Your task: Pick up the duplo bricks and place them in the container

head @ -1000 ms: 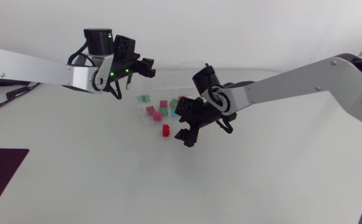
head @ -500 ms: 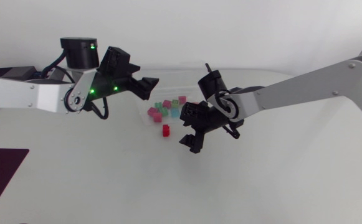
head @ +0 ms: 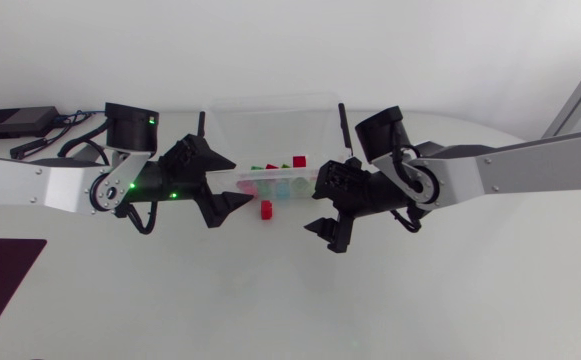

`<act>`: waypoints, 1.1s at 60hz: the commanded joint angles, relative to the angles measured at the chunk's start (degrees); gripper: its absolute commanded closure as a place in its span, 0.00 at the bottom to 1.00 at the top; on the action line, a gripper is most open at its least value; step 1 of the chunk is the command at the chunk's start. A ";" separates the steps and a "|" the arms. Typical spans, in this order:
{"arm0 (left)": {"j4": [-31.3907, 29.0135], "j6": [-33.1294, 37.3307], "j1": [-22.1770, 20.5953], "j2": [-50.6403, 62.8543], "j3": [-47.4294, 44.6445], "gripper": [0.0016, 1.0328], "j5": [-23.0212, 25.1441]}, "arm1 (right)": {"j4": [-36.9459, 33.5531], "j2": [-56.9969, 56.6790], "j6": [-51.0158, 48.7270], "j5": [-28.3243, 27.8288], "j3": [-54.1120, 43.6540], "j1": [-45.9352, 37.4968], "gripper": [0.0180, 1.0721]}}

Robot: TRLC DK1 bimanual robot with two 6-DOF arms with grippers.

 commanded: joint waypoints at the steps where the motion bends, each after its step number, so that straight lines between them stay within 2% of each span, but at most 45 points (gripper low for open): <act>1: -1.00 0.19 0.28 2.59 -1.01 0.07 0.12 | 0.53 -0.73 0.72 -0.07 -1.66 -0.09 0.18; 17: -1.53 -0.17 0.54 4.17 3.91 0.07 -0.32 | 0.53 -0.38 1.07 0.11 0.01 0.00 0.18; 34: -1.35 -0.96 -0.60 10.15 12.97 0.07 -3.39 | 0.71 -0.20 1.07 0.19 1.33 -1.41 0.18; 41: 1.46 -2.36 -1.39 10.85 14.02 0.07 -5.33 | 2.29 0.32 2.04 0.37 2.21 -2.73 0.18; 46: 5.85 -4.82 -1.39 9.88 13.58 0.07 -6.03 | 4.75 1.11 2.91 1.34 2.39 -3.25 0.18; 55: 11.57 -7.37 -1.48 2.50 8.66 0.07 -7.79 | 8.44 4.45 4.50 2.74 5.20 -4.57 0.18; 62: 9.72 -7.64 -1.66 -6.47 2.77 0.07 -7.61 | 9.67 8.06 5.11 3.36 9.68 -5.89 0.18; 63: 6.03 -6.58 -1.74 -9.72 0.48 0.07 -5.77 | 9.67 9.02 5.20 3.36 10.91 -6.24 0.18; 66: 1.72 -4.30 -1.66 -12.09 -1.27 0.07 -3.74 | 9.67 9.82 5.29 3.36 12.23 -6.51 0.18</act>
